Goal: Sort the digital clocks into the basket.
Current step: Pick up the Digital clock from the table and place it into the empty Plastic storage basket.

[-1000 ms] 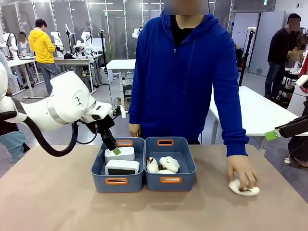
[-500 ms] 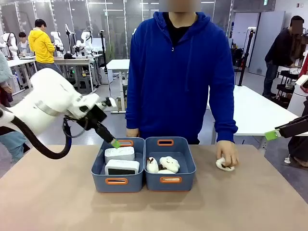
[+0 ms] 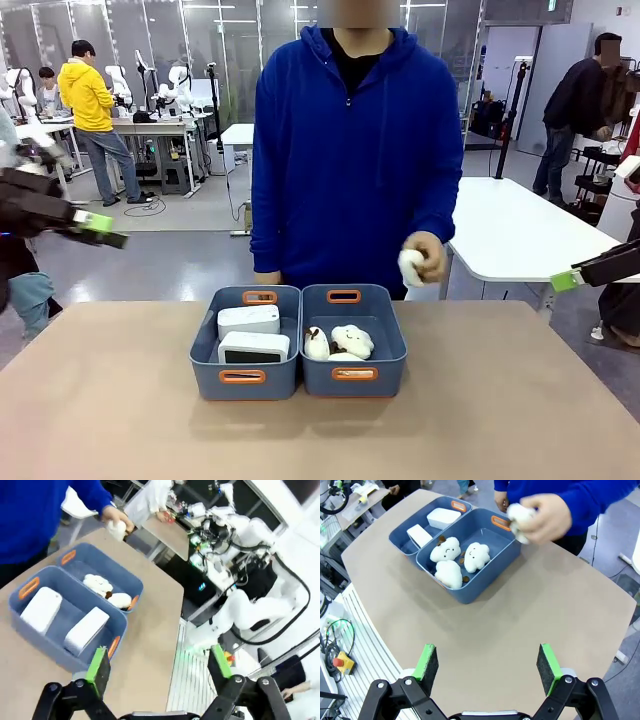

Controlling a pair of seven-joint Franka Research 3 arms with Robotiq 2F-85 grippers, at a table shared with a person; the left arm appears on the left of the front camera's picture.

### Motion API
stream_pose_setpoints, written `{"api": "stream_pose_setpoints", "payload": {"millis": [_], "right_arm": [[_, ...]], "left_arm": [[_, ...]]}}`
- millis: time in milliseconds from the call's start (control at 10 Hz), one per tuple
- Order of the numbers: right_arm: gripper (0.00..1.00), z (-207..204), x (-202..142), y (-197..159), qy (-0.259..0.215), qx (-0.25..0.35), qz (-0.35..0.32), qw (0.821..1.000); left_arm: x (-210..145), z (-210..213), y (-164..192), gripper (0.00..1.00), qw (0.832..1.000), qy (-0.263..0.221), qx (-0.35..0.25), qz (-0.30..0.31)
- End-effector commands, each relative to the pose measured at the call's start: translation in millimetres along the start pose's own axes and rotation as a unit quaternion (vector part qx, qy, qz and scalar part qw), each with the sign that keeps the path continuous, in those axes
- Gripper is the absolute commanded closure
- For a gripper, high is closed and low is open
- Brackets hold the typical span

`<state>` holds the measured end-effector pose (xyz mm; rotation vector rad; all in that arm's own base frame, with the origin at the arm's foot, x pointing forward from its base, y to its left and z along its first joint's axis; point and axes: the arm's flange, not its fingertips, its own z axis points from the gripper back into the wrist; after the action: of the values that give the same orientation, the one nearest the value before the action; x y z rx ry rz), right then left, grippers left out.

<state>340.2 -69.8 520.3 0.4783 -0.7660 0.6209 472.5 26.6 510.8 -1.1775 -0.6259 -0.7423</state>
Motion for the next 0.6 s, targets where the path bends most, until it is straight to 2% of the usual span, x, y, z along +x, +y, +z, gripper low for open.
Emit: {"api": "stream_pose_setpoints", "payload": {"millis": [0, 100, 200, 300, 500], "right_arm": [[0.0, -1, -1, 2, 0.004, -0.007, -0.002, 1.0], [0.0, -1, -1, 2, 0.004, -0.007, -0.002, 1.0], [0.0, -1, -1, 2, 0.004, -0.007, -0.002, 1.0], [0.0, -1, -1, 2, 0.004, -0.007, -0.002, 1.0], [0.0, -1, -1, 2, 0.004, -0.007, -0.002, 1.0]], "left_arm": [[-26, 30, -3, 0.0, 0.998, -0.058, 0.022, 0.016], [-47, 55, -9, 0.0, 0.996, -0.071, 0.051, 0.012], [-70, 76, -23, 0.0, 0.993, -0.054, 0.101, -0.03], [-86, 89, -31, 0.0, 0.989, -0.054, 0.127, -0.05], [-103, 102, -37, 0.0, 0.988, -0.056, 0.139, -0.039]]}}
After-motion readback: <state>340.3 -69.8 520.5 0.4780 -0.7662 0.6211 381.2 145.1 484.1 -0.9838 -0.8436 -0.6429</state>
